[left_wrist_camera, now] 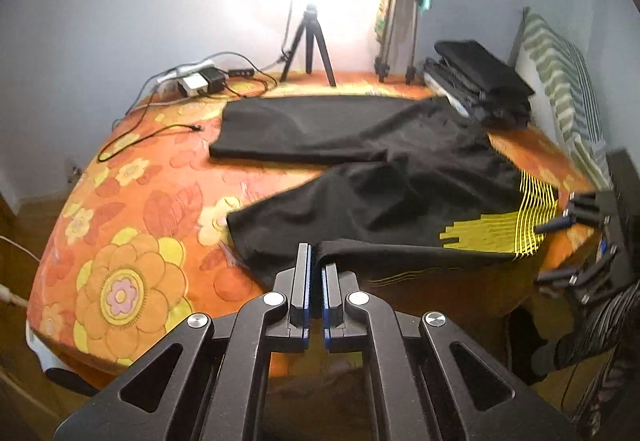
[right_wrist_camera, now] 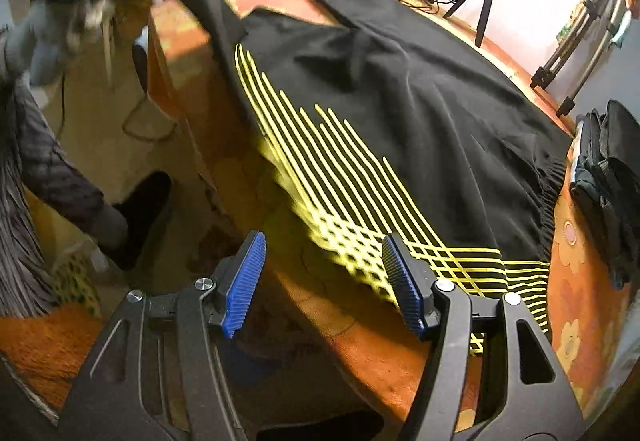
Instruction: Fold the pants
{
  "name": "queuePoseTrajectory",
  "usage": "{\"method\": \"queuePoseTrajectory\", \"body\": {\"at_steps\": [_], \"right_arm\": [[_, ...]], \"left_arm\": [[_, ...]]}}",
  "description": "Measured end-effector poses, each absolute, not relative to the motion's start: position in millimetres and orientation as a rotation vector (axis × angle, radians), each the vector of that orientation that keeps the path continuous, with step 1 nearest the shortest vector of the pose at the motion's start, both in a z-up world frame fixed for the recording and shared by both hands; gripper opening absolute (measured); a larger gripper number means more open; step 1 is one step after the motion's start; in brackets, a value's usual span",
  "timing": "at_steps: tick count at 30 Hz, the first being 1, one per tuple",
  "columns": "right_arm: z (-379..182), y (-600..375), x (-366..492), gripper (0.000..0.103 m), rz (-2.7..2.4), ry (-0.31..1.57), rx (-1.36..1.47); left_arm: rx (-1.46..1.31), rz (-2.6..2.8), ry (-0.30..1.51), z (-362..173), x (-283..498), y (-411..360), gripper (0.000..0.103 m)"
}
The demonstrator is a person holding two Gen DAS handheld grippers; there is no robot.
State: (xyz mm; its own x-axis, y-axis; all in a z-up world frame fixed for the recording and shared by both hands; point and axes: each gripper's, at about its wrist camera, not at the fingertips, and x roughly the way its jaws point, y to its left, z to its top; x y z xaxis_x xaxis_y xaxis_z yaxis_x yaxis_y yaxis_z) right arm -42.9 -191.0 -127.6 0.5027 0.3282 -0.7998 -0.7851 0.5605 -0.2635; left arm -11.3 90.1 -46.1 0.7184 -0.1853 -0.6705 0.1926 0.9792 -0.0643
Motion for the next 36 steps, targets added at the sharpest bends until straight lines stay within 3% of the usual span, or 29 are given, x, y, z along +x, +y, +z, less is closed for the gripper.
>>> {"method": "queuePoseTrajectory", "body": {"at_steps": [18,21,23,36], "right_arm": [[-117,-252,-3,0.063,0.546,0.794,-0.624],[-123,-251,-1,0.039,0.552,0.802,-0.649],[-124,-245,-2,0.010,0.585,0.809,-0.649],[-55,-239,9,0.003,0.470,0.569,-0.565]], "left_arm": [[-0.029,-0.170,0.707,-40,-11,108,0.003],[-0.016,-0.171,0.709,-42,-11,103,0.002],[-0.016,-0.169,0.706,-41,-12,101,0.002],[-0.022,-0.135,0.664,-23,12,108,0.002]]}}
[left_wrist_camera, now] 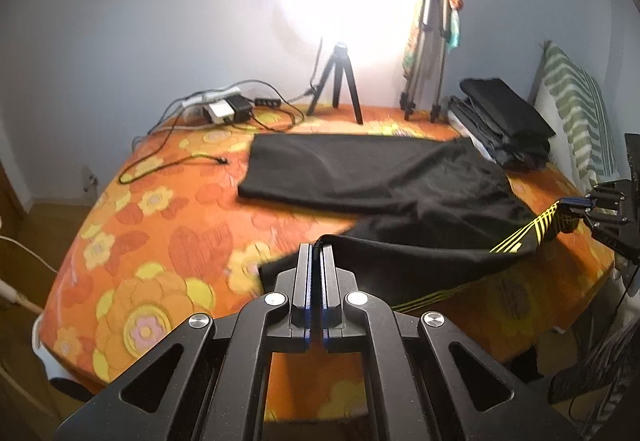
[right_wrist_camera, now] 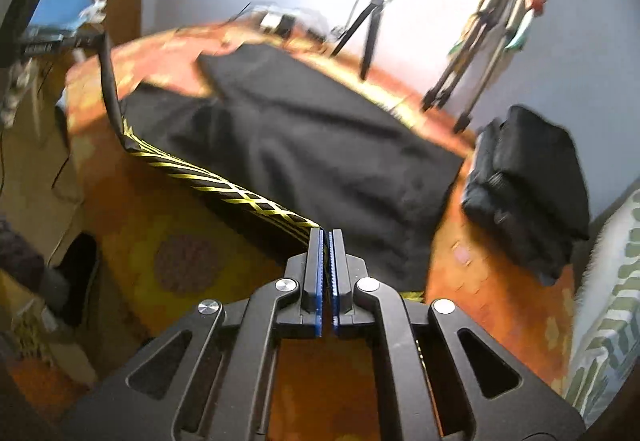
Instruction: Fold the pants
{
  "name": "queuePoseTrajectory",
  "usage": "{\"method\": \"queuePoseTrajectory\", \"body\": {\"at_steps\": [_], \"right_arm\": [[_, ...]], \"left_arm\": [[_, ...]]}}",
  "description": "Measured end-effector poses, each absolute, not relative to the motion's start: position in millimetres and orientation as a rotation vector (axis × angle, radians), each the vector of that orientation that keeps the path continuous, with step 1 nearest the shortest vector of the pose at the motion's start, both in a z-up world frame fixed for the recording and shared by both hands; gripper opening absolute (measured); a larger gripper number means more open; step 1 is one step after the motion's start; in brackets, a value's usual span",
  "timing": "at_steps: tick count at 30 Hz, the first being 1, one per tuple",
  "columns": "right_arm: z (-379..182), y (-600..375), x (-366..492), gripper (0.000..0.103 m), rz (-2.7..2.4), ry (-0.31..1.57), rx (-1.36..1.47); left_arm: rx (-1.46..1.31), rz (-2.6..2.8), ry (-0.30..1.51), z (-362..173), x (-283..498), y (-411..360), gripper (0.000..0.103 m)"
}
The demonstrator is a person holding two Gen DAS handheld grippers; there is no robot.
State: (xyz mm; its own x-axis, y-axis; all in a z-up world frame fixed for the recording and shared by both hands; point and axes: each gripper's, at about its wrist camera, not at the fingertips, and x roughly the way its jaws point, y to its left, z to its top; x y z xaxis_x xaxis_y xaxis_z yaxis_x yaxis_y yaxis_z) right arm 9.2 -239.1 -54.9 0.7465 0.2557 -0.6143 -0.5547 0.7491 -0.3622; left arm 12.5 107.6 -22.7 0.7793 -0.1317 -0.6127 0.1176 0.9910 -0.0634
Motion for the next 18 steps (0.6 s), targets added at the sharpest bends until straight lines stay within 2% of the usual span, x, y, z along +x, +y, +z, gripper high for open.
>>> {"method": "queuePoseTrajectory", "body": {"at_steps": [11,18], "right_arm": [[-4,-218,94,0.003,0.376,0.489,-0.583],[-1,-202,182,0.003,0.379,0.544,-0.562]], "left_arm": [[0.026,-0.087,0.589,7,95,115,0.002],[0.023,-0.058,0.594,3,185,126,0.002]]}}
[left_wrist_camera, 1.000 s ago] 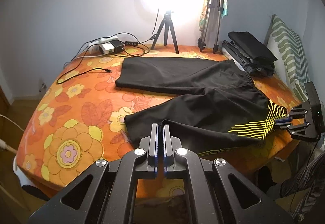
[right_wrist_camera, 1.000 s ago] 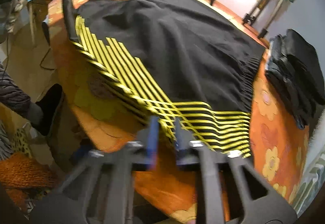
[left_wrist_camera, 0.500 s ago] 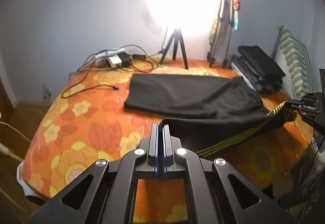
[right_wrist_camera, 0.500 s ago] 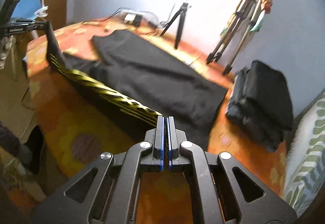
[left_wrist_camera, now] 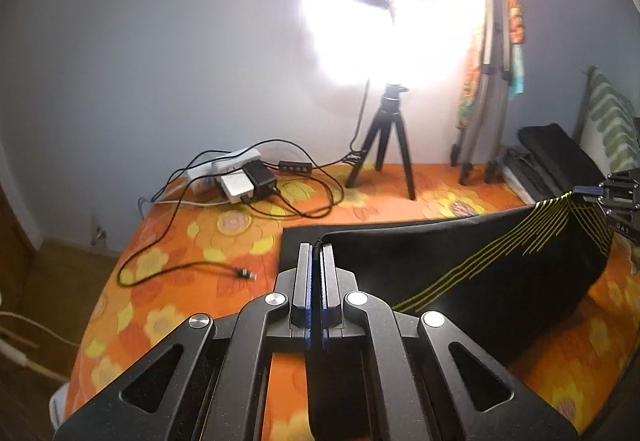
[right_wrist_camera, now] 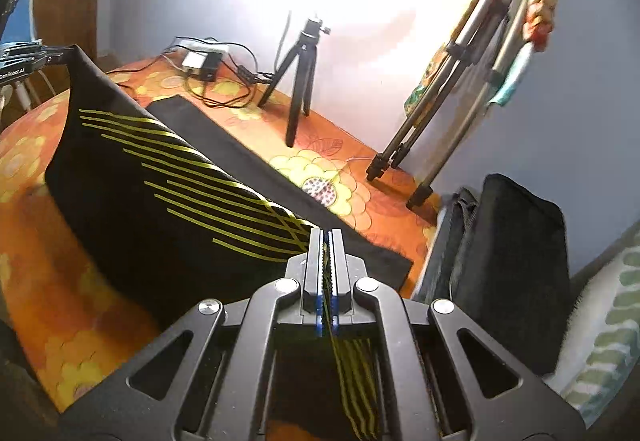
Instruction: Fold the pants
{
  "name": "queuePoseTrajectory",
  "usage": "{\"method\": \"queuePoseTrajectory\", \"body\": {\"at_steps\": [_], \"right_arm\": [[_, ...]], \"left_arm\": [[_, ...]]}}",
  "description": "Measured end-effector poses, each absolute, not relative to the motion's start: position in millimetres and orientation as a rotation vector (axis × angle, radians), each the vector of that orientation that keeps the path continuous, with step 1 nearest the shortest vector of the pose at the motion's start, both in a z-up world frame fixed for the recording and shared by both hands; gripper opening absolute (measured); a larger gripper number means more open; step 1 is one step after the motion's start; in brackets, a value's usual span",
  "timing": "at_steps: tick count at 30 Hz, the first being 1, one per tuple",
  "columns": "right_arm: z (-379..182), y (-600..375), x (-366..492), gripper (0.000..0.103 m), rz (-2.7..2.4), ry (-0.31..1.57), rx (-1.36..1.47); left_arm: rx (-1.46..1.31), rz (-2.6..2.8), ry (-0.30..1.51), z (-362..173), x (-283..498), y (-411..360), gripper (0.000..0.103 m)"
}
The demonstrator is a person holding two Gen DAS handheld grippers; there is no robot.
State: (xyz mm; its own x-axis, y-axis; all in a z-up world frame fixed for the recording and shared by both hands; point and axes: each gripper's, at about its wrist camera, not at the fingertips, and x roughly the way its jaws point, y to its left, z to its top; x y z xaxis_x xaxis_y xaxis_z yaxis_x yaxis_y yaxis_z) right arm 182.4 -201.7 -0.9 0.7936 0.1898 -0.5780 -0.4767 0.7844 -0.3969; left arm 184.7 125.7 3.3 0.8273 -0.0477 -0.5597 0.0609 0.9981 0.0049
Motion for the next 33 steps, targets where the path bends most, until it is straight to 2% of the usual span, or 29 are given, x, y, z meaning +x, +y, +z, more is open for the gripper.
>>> {"method": "queuePoseTrajectory", "body": {"at_steps": [11,27,30,33], "right_arm": [[-52,-180,291,0.003,0.370,0.671,-0.580],[-95,-168,348,0.001,0.308,0.764,-0.599],[-91,-162,342,0.001,0.342,0.773,-0.595],[-81,-151,330,0.003,0.368,0.749,-0.597]], "left_arm": [[0.048,-0.028,0.684,-47,298,123,0.002],[0.076,0.025,0.809,-94,367,126,0.002],[0.051,0.044,0.854,-92,374,135,0.005],[0.011,0.049,0.799,-70,359,151,0.019]]}}
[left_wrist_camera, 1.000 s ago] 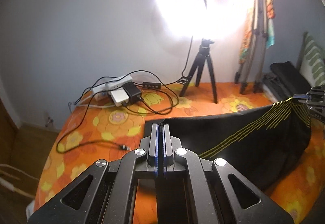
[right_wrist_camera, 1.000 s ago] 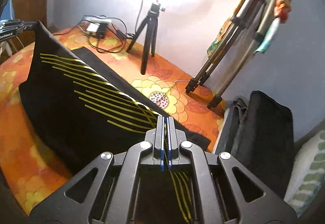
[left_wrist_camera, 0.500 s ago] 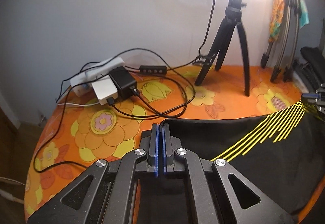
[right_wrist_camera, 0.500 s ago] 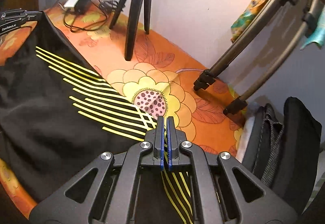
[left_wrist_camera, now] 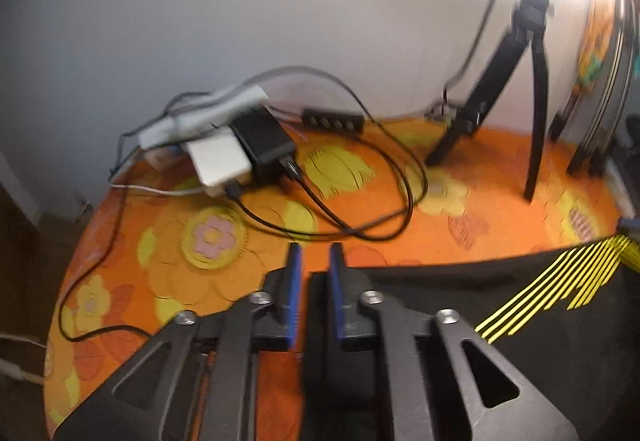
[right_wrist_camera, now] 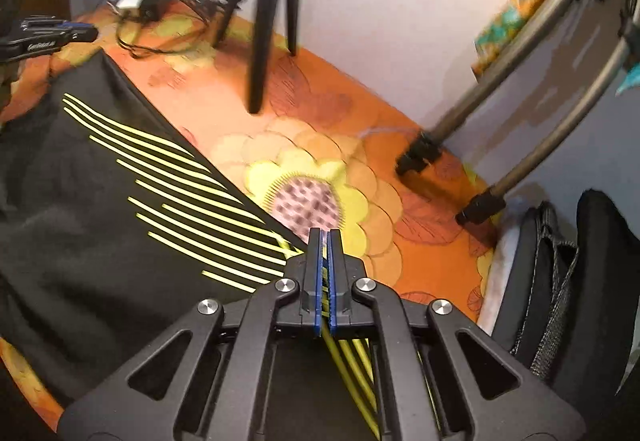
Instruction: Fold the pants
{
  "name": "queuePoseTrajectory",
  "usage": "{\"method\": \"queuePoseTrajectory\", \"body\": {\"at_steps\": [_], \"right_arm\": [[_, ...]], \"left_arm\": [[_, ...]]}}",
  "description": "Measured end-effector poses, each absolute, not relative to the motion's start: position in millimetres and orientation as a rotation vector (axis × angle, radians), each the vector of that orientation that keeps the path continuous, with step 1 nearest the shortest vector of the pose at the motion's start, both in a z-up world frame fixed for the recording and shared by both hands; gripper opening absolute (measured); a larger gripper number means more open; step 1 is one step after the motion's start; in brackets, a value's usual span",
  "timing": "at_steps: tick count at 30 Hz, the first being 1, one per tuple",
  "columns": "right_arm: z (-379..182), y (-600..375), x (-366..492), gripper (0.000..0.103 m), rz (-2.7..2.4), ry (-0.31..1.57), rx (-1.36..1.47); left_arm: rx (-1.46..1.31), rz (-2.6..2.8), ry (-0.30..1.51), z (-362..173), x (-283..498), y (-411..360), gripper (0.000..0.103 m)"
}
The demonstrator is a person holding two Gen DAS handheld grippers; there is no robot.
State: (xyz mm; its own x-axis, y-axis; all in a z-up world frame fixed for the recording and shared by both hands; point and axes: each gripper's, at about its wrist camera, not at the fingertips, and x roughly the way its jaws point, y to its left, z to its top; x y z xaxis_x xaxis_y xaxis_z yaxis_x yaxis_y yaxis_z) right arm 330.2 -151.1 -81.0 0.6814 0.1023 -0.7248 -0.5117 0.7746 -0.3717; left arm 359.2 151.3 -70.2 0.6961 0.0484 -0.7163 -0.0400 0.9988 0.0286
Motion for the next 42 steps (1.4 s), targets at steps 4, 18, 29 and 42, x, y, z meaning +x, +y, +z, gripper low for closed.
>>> {"method": "queuePoseTrajectory", "body": {"at_steps": [4,18,29,42], "right_arm": [[-63,-125,313,0.028,0.478,0.720,-0.573],[-64,7,304,0.046,0.702,0.741,-0.499],[-92,79,344,0.058,0.788,0.810,-0.471],[-125,96,390,0.036,0.864,0.923,-0.313]], "left_arm": [[0.010,0.024,0.768,-52,327,167,0.030],[-0.224,-0.167,0.859,-81,202,186,0.036],[-0.433,-0.189,0.927,-121,197,193,0.036],[-0.524,-0.214,0.885,-130,203,186,0.033]]}}
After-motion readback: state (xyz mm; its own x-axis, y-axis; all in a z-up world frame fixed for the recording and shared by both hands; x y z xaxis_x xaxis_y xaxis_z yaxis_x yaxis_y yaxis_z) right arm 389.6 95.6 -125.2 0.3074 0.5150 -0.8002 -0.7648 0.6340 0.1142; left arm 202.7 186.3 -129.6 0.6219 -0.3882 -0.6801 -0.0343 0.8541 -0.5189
